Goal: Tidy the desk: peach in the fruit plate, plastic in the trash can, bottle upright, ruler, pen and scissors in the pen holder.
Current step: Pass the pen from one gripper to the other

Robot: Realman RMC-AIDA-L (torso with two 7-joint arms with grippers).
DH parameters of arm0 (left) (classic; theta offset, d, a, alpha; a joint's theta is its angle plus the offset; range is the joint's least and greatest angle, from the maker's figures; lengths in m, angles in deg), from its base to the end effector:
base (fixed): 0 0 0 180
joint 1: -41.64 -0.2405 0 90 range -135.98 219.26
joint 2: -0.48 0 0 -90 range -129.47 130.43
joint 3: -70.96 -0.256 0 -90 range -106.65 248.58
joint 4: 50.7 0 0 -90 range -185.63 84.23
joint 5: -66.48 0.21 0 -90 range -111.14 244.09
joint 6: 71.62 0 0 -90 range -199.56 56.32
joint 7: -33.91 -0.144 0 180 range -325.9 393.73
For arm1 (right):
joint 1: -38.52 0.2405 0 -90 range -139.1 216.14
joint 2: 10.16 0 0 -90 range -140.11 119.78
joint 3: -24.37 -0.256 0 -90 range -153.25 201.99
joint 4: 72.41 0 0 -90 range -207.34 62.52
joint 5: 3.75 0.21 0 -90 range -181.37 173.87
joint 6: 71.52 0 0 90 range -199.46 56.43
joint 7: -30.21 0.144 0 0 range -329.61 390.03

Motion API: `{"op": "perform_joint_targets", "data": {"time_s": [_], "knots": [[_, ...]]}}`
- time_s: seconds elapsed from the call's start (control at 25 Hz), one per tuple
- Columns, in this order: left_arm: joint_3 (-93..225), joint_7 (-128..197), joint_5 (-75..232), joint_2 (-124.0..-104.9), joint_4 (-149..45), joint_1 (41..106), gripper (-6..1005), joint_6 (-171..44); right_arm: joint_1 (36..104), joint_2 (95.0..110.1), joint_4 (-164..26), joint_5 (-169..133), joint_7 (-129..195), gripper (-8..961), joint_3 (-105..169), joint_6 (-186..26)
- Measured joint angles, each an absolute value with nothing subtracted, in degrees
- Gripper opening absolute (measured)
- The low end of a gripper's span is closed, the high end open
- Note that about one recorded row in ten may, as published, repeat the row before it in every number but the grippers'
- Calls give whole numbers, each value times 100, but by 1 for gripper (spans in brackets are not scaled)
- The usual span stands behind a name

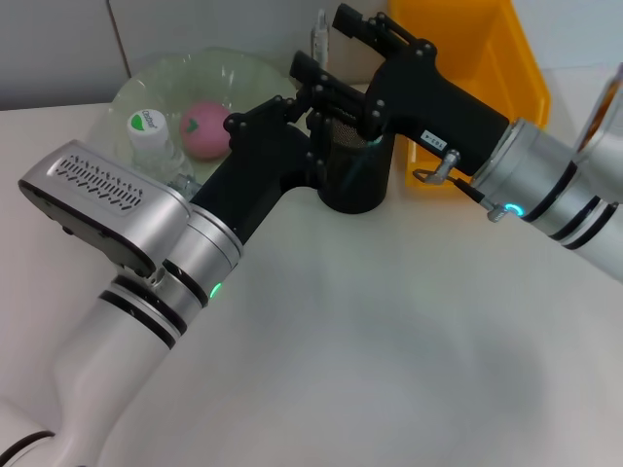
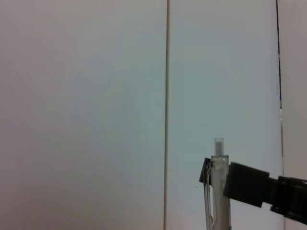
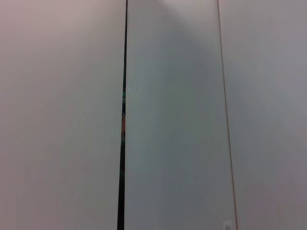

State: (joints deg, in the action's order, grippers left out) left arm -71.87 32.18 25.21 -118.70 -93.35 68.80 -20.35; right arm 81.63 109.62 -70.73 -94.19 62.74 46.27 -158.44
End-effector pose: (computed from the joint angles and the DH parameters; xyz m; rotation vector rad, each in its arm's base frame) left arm -0.1534 0.3253 -0.1096 -2.0475 -0.3589 -1.0120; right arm 0.1899 0.3633 -0.0371 -2.1641 0.1861 1.2526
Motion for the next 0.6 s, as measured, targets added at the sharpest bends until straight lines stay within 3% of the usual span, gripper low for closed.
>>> {"op": "perform_joint_targets", "data": {"time_s": [0.6], "knots": [[-7168, 3091, 2516, -11870, -9332, 6880, 153, -2017, 8196, 10962, -7339, -9418, 5943, 615, 4520, -15772]]}}
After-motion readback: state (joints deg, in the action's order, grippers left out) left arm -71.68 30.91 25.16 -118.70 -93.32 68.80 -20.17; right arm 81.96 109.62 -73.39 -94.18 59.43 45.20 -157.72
